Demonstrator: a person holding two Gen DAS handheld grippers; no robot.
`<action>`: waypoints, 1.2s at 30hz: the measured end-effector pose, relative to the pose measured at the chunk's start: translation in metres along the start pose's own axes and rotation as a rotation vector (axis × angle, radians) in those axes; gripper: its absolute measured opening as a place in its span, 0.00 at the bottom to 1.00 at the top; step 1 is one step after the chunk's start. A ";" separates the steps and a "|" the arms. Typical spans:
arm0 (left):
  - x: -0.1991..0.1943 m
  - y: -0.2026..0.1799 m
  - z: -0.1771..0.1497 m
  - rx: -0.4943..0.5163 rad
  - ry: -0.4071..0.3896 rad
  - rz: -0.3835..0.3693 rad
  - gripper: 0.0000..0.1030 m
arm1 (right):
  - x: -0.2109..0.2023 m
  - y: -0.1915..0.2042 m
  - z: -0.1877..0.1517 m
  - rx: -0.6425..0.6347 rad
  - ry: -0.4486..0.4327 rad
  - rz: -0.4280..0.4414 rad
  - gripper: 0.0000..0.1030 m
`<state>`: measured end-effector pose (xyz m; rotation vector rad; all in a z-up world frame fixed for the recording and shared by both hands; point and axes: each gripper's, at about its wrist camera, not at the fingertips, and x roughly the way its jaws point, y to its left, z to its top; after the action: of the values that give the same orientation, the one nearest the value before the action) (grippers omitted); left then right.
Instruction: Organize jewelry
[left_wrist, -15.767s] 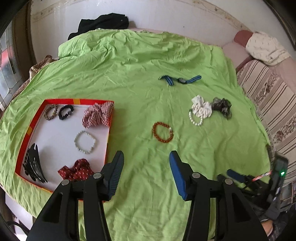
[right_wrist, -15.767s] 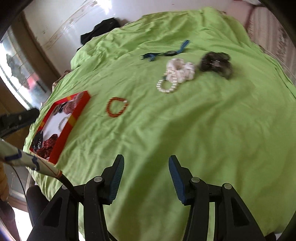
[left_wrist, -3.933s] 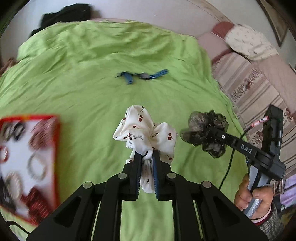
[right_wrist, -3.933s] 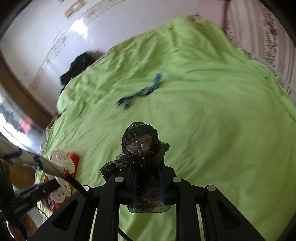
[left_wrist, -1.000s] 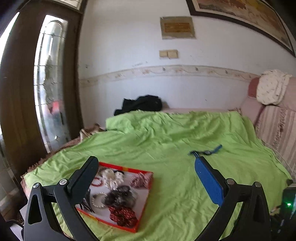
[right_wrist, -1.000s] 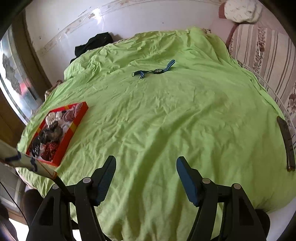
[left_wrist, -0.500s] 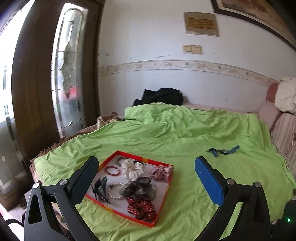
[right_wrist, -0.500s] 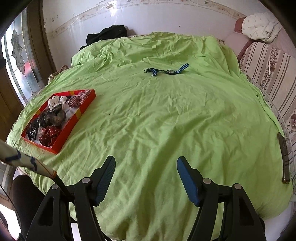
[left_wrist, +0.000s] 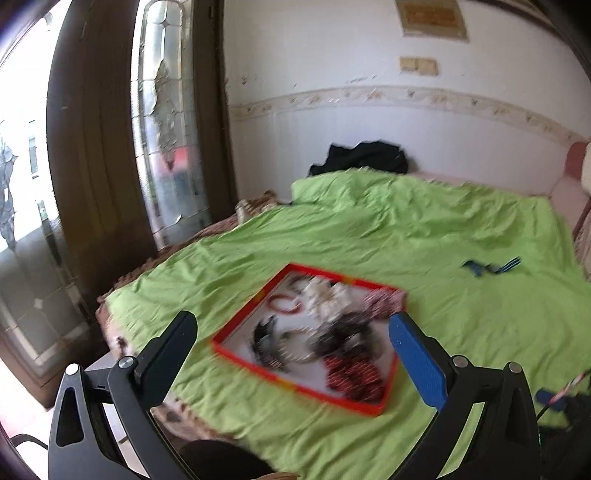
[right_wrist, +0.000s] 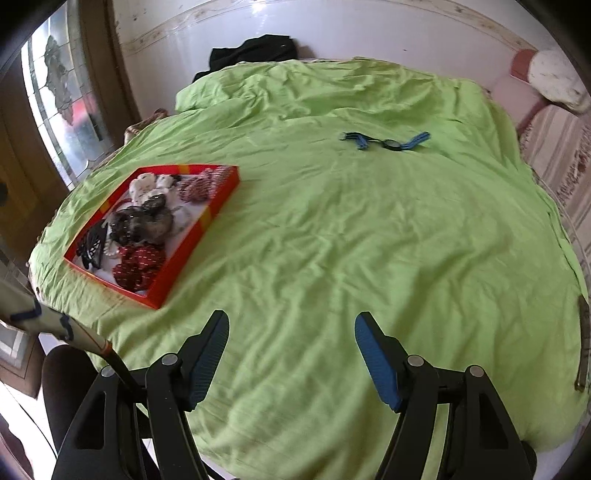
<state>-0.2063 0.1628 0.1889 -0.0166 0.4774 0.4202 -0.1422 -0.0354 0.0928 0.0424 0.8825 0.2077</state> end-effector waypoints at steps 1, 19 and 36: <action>0.003 0.003 -0.003 -0.001 0.019 0.007 1.00 | 0.001 0.004 0.000 0.001 0.003 0.007 0.73; 0.053 0.019 -0.047 0.001 0.253 0.005 1.00 | 0.015 0.060 -0.003 -0.140 0.037 -0.037 0.75; 0.052 0.009 -0.045 -0.012 0.297 -0.052 1.00 | 0.012 0.056 0.000 -0.137 0.018 -0.081 0.79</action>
<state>-0.1883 0.1865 0.1262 -0.1041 0.7658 0.3710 -0.1441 0.0216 0.0905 -0.1228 0.8839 0.1922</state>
